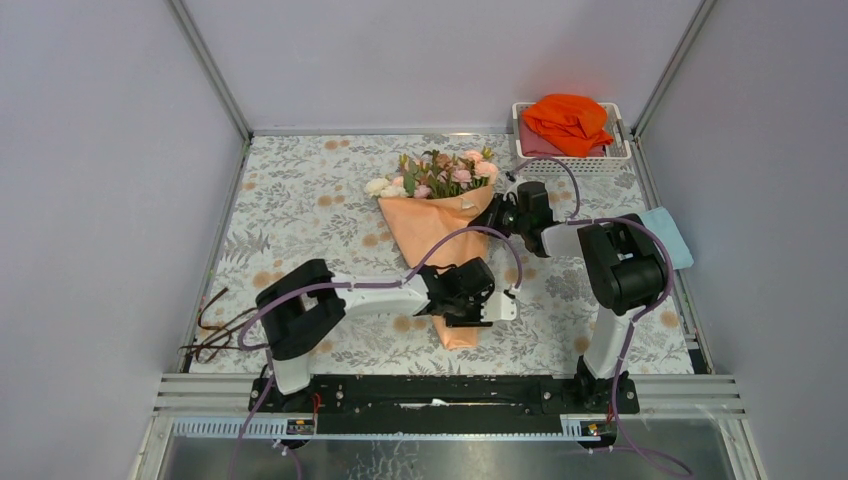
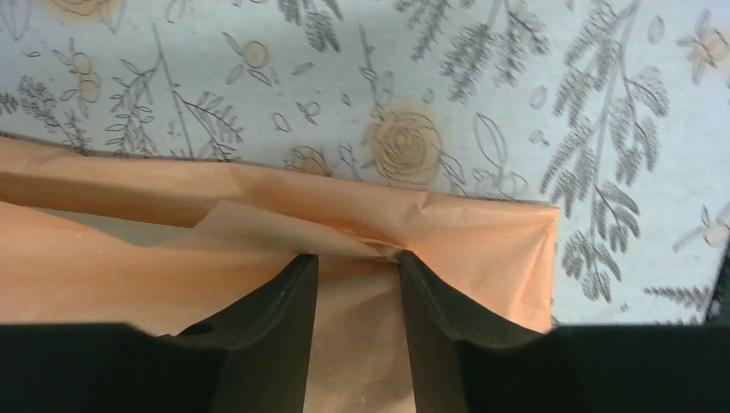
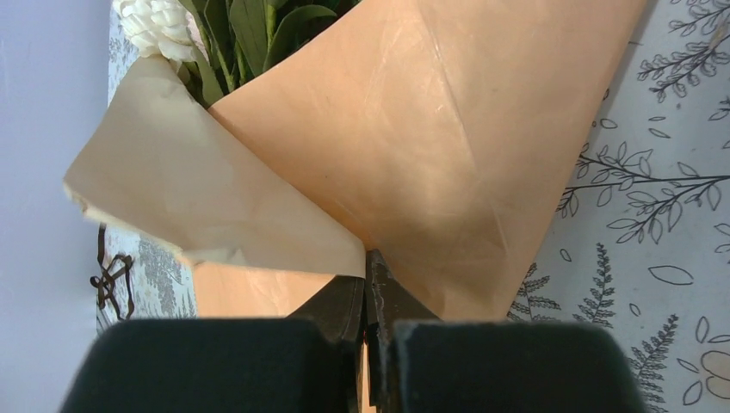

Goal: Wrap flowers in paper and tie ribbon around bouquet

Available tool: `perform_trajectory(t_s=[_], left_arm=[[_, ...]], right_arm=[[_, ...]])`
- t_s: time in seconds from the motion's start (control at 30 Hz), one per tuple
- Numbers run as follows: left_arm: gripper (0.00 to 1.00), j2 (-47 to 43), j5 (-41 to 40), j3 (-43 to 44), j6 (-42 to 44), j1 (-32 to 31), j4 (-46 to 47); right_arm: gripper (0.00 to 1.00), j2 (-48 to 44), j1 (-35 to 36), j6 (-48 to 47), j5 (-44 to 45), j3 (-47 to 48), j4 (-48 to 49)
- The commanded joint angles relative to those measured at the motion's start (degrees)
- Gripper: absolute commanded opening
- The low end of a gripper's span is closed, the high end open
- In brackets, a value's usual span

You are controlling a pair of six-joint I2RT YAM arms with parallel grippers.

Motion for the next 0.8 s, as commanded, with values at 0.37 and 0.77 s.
perform_trajectory(t_s=[0.37,0.77], left_arm=[[0.51,-4.9,8.0,9.9,2.0,0.0,-14.5],[0.39,6.9,-5.2,12.2,-2.7,2.0,0.3]], right_arm=[[0.0,-1.8,0.1,-0.7,1.2,1.5,3.6],[0.0,-1.1,0.6,0.5,1.1,1.2,4.8]])
